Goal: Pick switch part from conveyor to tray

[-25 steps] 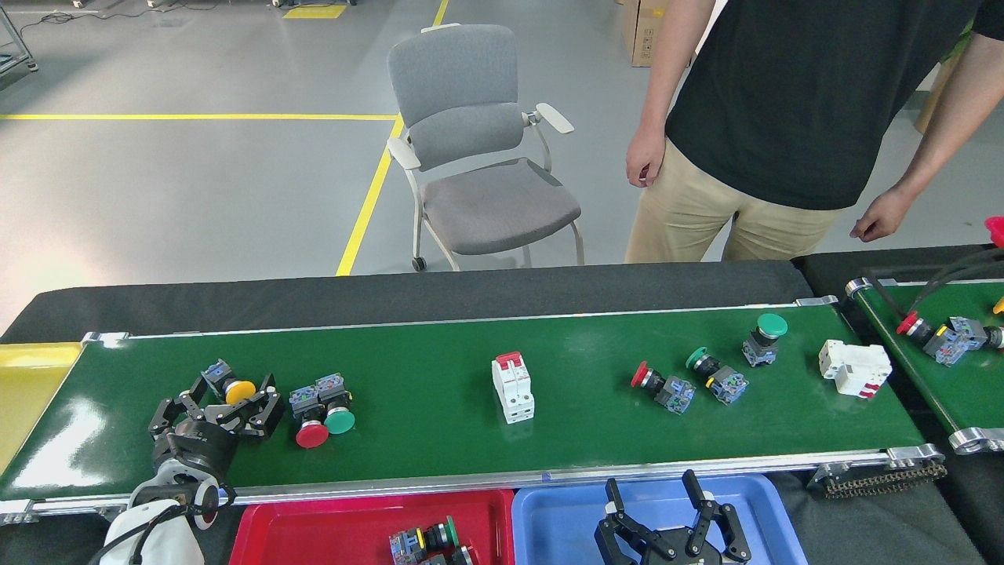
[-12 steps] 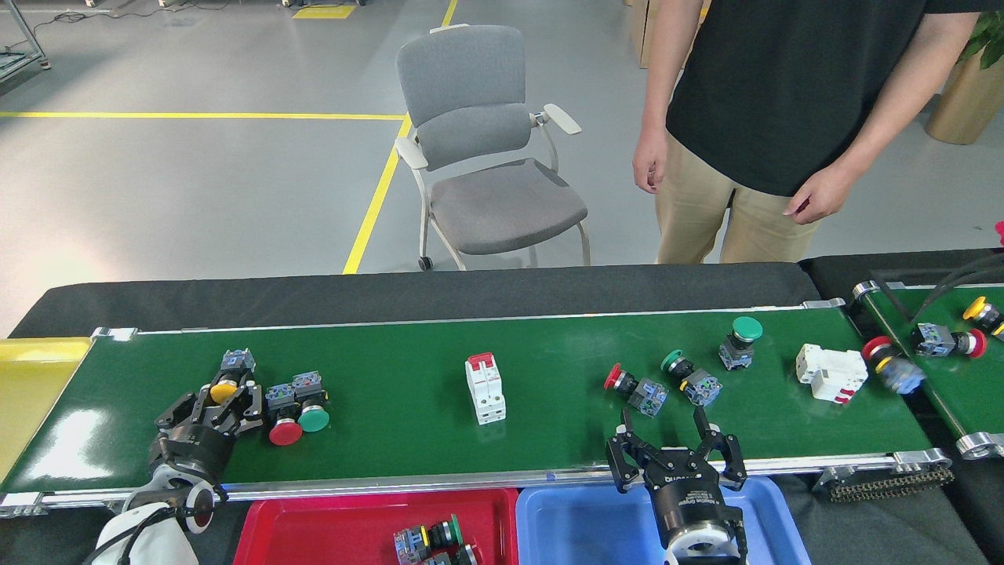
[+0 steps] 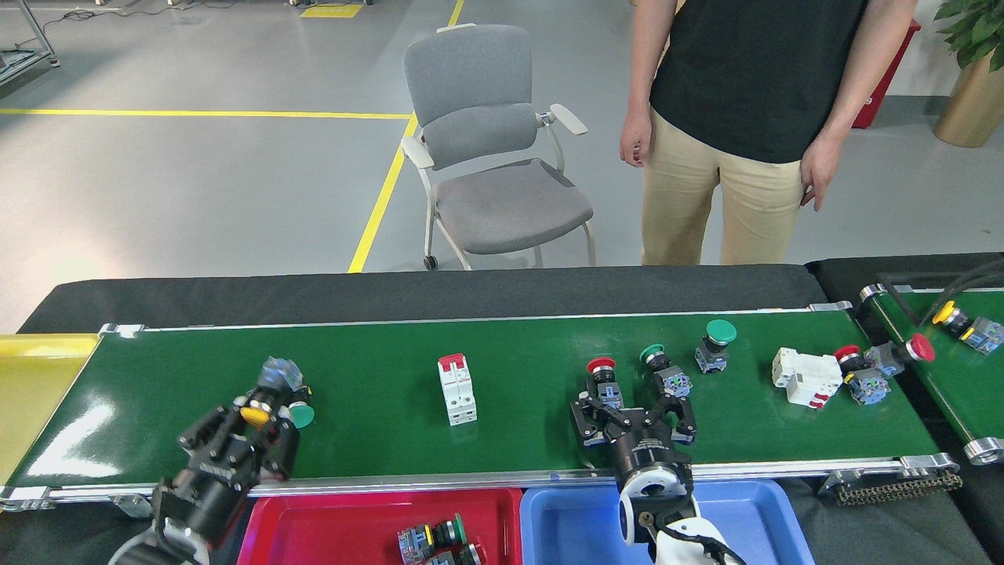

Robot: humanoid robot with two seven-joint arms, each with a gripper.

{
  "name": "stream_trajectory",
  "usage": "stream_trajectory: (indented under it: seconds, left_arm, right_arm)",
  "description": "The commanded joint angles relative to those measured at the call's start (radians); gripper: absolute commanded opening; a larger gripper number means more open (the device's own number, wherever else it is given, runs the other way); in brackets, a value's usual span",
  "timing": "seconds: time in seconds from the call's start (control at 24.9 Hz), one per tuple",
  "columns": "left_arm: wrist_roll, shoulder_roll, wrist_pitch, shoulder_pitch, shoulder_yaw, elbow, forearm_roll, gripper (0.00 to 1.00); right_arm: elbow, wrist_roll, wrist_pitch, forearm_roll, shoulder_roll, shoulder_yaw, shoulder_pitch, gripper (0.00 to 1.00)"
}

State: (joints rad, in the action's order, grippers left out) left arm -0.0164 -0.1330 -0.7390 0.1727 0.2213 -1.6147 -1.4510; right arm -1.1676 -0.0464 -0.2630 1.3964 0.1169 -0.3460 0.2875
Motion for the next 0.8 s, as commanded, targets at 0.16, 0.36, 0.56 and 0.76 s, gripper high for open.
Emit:
stream_trajectory:
  seconds: [0.16, 0.36, 0.56, 0.76]
  left_arm:
    - [-0.005, 0.009, -0.046, 0.082, 0.035, -0.06, 0.004, 1.0]
    - [-0.01, 0.033, -0.046, 0.08, 0.148, -0.06, 0.006, 1.0]
    - [-0.007, 0.066, 0.171, 0.041, 0.257, 0.001, -0.005, 1.0]
    - [-0.004, -0.008, 0.216, -0.03, 0.265, 0.128, -0.005, 1.0]
  right_arm:
    - [-0.057, -0.018, 0.042, -0.002, -0.006, -0.021, 0.01, 0.14]
    - [-0.202, -0.078, 0.122, -0.002, -0.006, -0.025, -0.076, 0.16]
    - [-0.399, -0.127, 0.254, 0.0, -0.01, -0.031, -0.22, 0.16]
    - [-0.564, -0.136, 0.562, 0.0, -0.013, -0.094, -0.395, 0.23]
